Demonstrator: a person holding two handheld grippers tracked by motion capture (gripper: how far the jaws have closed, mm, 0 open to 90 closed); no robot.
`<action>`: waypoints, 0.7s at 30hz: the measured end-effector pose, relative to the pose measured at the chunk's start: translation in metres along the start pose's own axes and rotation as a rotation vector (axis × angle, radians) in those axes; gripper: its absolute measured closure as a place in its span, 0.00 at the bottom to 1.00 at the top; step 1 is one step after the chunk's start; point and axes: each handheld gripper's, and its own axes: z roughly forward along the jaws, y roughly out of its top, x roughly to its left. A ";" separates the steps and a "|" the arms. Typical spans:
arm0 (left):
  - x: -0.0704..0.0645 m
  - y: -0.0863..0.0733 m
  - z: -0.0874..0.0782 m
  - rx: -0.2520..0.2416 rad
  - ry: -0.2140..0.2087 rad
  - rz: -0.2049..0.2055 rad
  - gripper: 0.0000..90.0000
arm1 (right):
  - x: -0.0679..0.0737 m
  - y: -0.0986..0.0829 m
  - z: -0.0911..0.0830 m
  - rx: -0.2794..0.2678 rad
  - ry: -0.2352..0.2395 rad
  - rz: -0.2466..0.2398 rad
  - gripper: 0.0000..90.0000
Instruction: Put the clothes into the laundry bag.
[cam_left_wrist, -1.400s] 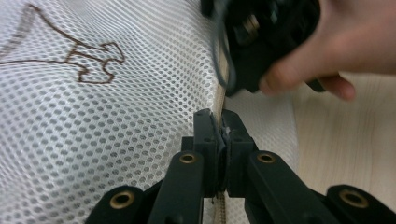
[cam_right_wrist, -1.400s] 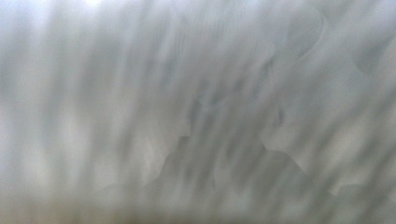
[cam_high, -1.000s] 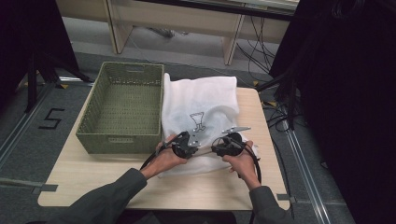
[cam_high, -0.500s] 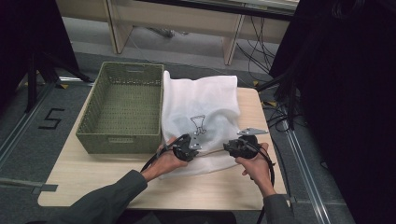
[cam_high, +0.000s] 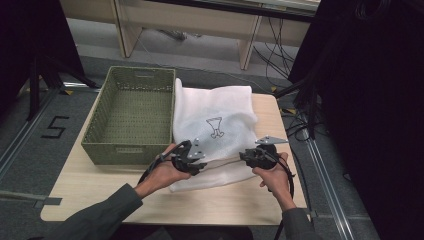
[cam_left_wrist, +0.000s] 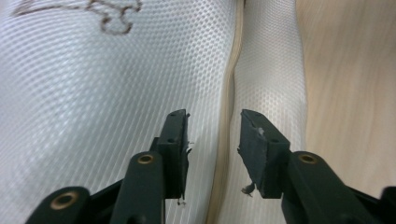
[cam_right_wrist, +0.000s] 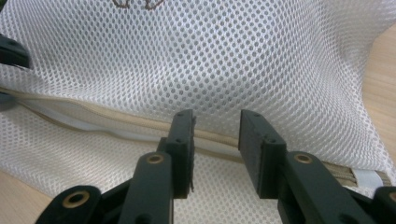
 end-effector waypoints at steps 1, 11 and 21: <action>0.001 -0.004 -0.006 -0.001 0.011 -0.005 0.65 | 0.001 0.000 0.000 -0.001 0.001 0.009 0.74; 0.010 -0.043 -0.055 -0.026 0.077 -0.138 0.50 | -0.001 0.001 -0.002 -0.018 -0.003 -0.011 0.73; 0.014 -0.062 -0.080 -0.036 0.107 -0.207 0.40 | 0.003 0.001 -0.004 -0.011 0.009 0.026 0.66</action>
